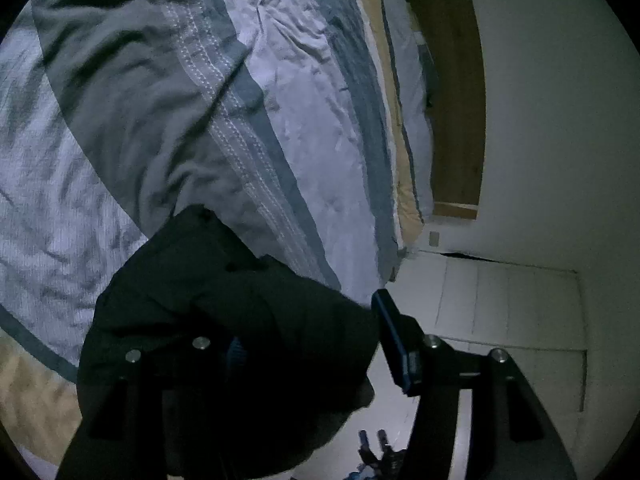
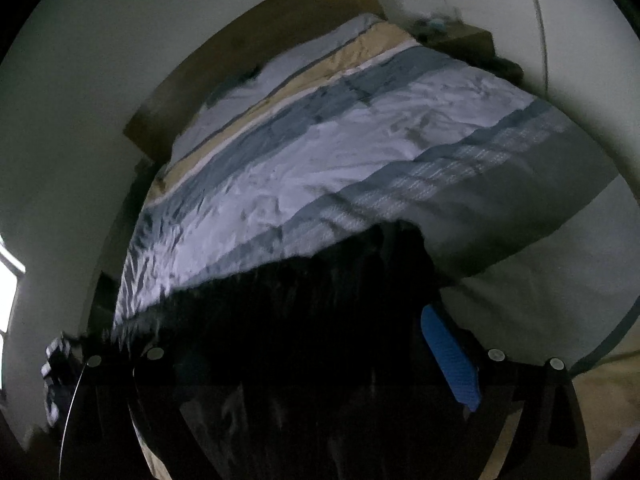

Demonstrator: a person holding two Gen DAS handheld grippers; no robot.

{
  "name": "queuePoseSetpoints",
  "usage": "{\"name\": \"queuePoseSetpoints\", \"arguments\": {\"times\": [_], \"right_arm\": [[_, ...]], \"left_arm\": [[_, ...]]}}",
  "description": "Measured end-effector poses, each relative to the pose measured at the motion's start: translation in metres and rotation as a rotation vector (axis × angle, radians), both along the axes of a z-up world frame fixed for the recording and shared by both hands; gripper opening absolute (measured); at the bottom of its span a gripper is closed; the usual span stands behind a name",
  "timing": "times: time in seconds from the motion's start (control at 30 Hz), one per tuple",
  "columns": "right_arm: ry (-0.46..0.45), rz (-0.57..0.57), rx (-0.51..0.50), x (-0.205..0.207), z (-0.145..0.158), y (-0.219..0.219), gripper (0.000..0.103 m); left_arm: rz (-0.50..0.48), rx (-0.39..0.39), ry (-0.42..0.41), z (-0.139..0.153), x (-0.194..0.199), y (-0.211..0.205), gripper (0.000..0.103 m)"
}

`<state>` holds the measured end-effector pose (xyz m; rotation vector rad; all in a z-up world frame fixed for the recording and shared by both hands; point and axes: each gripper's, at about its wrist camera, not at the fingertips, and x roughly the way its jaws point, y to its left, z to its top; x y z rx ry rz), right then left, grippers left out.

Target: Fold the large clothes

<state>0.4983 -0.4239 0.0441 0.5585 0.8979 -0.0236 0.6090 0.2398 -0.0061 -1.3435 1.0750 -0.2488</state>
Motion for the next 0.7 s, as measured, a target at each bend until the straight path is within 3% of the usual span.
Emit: {"name": "queuePoseSetpoints", "arguments": {"times": [0.2, 0.33, 0.43, 0.53, 0.7], "right_arm": [[-0.002, 0.043, -0.021, -0.023, 0.002, 0.017, 0.096], [-0.017, 0.056, -0.029, -0.033, 0.005, 0.026, 0.096], [-0.022, 0.072, -0.044, -0.037, 0.004, 0.038, 0.097], [-0.016, 0.103, -0.059, -0.039, -0.004, 0.057, 0.097], [0.006, 0.178, -0.113, -0.033, -0.024, 0.099, 0.097]], "left_arm": [[0.001, -0.005, -0.047, 0.022, -0.015, 0.017, 0.058], [-0.016, 0.106, -0.097, 0.047, -0.030, 0.019, 0.058], [-0.070, 0.249, -0.124, 0.057, -0.044, 0.001, 0.058], [-0.174, 0.394, -0.126, 0.047, -0.062, -0.036, 0.058], [-0.296, 0.511, -0.149, 0.016, -0.085, -0.104, 0.058]]}}
